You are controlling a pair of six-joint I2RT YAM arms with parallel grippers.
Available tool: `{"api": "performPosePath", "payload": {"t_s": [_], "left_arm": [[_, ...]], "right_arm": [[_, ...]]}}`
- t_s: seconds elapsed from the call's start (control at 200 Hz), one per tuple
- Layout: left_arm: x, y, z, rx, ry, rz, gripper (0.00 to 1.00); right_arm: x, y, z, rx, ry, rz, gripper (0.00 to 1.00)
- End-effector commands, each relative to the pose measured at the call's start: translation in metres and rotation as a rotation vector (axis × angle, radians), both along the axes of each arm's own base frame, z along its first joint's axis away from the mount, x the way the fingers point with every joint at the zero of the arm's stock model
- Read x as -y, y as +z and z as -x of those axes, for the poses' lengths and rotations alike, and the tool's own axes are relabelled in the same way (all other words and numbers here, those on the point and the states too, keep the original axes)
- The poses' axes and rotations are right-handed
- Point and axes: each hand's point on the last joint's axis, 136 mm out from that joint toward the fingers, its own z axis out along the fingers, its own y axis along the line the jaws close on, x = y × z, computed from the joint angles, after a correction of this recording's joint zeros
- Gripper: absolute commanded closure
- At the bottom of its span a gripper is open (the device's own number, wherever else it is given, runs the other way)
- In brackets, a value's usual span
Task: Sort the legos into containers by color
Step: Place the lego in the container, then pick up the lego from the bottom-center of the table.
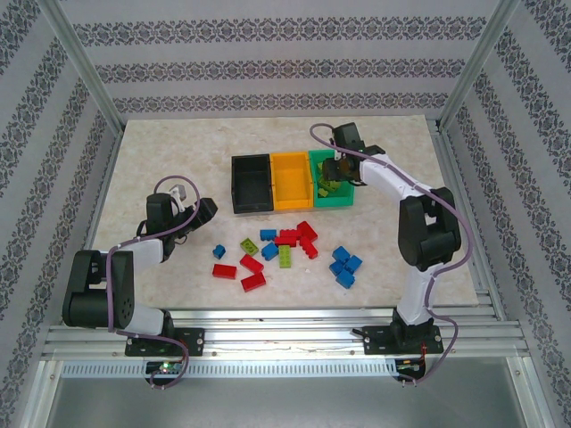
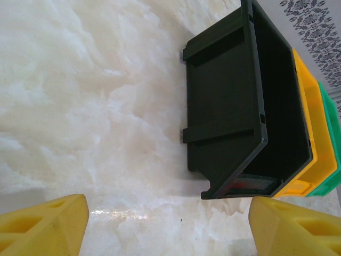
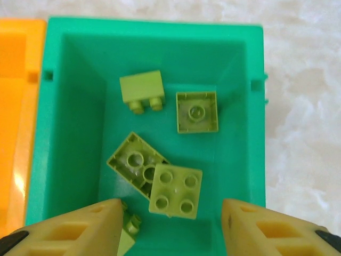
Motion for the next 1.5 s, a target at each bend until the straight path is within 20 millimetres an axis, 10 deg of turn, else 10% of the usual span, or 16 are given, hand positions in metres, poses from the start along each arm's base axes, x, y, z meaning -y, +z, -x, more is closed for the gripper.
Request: {"api": "performPosePath", "payload": {"t_s": [0.0,0.225,0.645,1.499], "left_arm": [[-0.001,0.004,-0.002,0.020,-0.004,0.008,0.21],[-0.001,0.007,-0.001,0.029,-0.004,0.010,0.21],[-0.001,0.009,0.000,0.036,-0.001,0.013,0.21],[-0.001,0.011,0.001,0.038,-0.001,0.010,0.21]], "right_arm": [[-0.011,0.026,0.016,0.038,0.027,-0.065,0.48],[-0.058,0.032,0.086,0.027,0.177,-0.072,0.48],[-0.131,-0.019,0.211,-0.103,0.323,-0.139,0.50],[-0.168,-0.085,0.235,-0.230,0.319,-0.027,0.46]]}}
